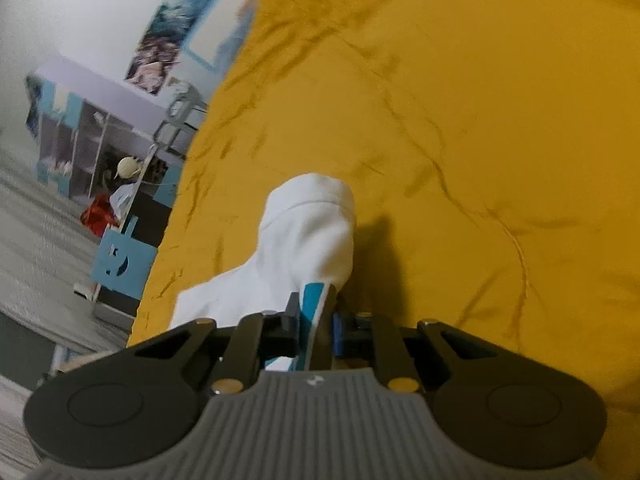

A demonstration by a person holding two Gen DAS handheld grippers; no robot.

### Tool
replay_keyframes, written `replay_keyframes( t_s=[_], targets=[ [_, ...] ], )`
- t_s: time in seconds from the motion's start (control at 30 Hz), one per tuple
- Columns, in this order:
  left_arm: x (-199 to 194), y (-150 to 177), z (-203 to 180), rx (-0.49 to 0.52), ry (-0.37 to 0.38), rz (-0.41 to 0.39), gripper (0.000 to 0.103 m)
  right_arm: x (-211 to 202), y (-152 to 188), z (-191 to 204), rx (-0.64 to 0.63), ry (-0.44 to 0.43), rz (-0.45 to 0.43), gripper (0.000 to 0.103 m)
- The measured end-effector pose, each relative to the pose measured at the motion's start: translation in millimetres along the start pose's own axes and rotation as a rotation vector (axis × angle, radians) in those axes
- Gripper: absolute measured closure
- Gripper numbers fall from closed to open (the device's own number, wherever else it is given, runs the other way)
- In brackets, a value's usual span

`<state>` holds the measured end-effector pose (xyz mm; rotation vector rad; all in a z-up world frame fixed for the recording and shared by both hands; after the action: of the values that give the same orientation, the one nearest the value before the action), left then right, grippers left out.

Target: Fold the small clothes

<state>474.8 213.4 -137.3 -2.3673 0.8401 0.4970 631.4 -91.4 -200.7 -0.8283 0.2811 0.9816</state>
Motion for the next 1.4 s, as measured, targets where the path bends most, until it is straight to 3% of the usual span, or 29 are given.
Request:
replay_keyframes(
  t_s=[0.3, 0.6, 0.87, 1.07, 1.2, 1.4],
  targets=[
    [-98, 27, -71, 0.134, 0.097, -0.210, 0.082, -94, -1, 86, -0.216, -0.036, -0.141, 0.095],
    [-176, 64, -136, 0.216, 0.214, -0.284, 0.083, -216, 22, 148, -0.355, -0.064, -0.263, 0.096],
    [-210, 109, -167, 0.244, 0.273, -0.217, 0.083, -312, 52, 157, -0.393, -0.060, -0.274, 0.096],
    [-212, 136, -178, 0.282, 0.267, -0.124, 0.083, -368, 83, 145, -0.368, -0.029, -0.252, 0.096],
    [-190, 144, -167, 0.282, 0.218, -0.067, 0.083, -376, 95, 123, -0.310, -0.002, -0.206, 0.096],
    [-136, 141, -132, 0.277, 0.109, 0.015, 0.083, -334, 101, 77, -0.210, 0.043, -0.109, 0.096]
  ],
)
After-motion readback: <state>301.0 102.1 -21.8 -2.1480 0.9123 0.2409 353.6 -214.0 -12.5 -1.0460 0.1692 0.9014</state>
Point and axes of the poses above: each gripper's, at about its wrist camera, not at the fingertips, and x roughly the way its jaws point, z to its left, y to its underside, the point moved 6 cm from there along x, roughly the way its jaws point, and after that the axes turned 8 degrees about -x, right-handed, at the moved point
